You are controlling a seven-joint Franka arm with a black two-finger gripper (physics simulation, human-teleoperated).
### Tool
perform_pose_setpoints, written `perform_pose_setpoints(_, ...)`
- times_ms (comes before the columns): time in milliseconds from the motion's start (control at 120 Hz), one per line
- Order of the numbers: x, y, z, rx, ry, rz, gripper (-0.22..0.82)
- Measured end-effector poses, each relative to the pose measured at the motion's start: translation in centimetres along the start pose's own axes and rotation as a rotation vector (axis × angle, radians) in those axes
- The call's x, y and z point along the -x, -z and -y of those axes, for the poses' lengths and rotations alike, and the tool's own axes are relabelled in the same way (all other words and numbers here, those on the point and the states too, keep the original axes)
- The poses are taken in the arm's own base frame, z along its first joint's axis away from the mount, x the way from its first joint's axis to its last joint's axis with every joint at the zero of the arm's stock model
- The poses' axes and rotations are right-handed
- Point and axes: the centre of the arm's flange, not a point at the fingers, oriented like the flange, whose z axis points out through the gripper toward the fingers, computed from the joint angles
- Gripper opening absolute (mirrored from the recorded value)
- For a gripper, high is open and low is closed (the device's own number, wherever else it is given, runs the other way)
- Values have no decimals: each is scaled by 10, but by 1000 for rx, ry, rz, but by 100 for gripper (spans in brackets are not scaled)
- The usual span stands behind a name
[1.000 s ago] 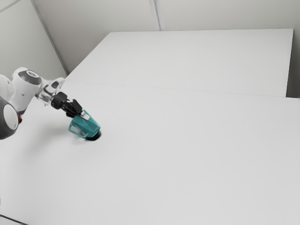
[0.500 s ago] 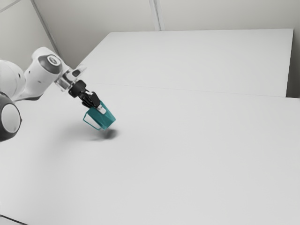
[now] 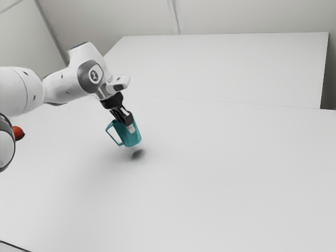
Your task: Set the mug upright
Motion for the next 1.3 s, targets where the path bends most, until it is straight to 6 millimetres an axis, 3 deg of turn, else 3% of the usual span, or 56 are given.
perform_pose_setpoints(167,0,-3,-11,-74,-11,30,-18)
perform_pose_setpoints(650,49,-50,-54,-168,19,122,-18)
perform_pose_setpoints(875,43,-59,-63,-246,10,117,-18)
perform_pose_setpoints(1267,30,-80,-58,-306,44,63,-18)
perform_pose_setpoints(1300,30,-80,-58,-305,49,58,-11)
